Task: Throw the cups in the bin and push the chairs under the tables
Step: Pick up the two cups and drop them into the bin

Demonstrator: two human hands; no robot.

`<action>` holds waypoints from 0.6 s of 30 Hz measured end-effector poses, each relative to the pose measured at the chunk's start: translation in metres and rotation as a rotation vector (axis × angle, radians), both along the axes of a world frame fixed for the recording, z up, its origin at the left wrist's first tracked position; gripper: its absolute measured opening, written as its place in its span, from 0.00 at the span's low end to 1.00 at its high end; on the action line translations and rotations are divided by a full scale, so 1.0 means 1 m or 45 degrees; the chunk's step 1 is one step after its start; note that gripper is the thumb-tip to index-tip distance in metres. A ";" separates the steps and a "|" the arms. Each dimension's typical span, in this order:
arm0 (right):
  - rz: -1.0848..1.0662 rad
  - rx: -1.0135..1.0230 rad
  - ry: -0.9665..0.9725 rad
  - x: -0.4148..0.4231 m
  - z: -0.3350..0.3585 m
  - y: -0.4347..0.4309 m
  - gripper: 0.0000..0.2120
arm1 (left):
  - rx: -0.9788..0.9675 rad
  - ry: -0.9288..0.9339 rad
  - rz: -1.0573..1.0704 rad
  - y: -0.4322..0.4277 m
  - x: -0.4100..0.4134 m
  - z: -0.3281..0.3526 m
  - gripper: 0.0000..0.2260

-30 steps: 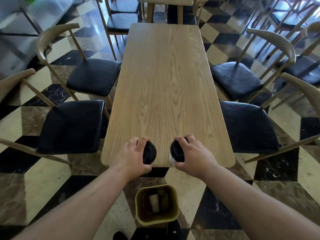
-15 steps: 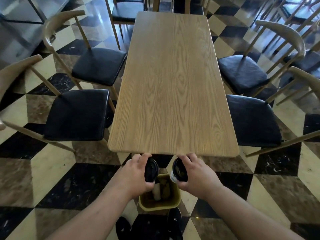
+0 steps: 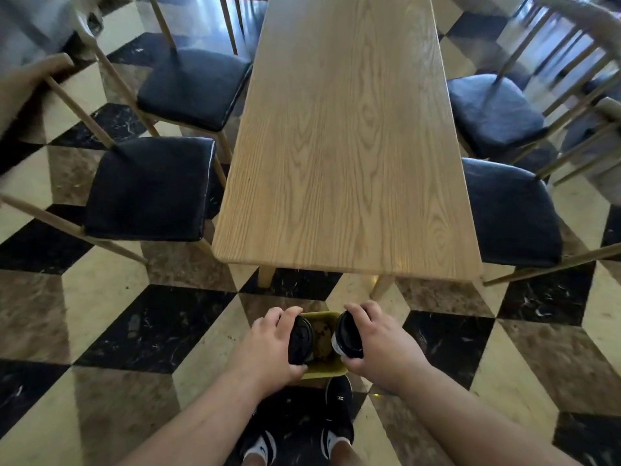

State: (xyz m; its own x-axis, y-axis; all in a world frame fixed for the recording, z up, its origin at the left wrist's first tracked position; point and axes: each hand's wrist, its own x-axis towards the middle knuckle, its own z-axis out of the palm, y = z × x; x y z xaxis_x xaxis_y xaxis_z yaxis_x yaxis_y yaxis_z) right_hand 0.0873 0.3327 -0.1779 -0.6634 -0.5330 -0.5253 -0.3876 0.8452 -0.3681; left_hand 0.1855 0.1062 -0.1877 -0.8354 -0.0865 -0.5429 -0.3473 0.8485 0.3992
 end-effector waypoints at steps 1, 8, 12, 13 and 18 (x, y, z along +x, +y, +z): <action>0.007 0.012 -0.005 0.001 0.001 -0.002 0.47 | -0.001 -0.010 -0.006 -0.001 0.001 0.001 0.47; 0.110 0.053 0.039 -0.020 0.037 -0.027 0.47 | -0.103 -0.016 0.050 -0.034 0.004 0.045 0.41; 0.215 -0.034 0.091 -0.039 0.089 -0.069 0.43 | -0.223 0.088 0.233 -0.077 0.019 0.087 0.37; 0.251 -0.053 0.110 -0.042 0.104 -0.087 0.42 | -0.255 0.119 0.284 -0.091 0.023 0.102 0.37; 0.465 -0.102 0.272 -0.043 0.172 -0.186 0.38 | -0.409 0.236 0.478 -0.174 0.047 0.173 0.36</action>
State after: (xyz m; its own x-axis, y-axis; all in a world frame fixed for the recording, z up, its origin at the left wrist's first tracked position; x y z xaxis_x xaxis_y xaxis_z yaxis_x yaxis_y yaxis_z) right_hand 0.0447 0.1467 -0.0063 -0.5131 -0.7865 -0.3437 -0.7307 0.6104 -0.3058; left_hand 0.2324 -0.0677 -0.0152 -0.7940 -0.5364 -0.2860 -0.5995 0.7687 0.2228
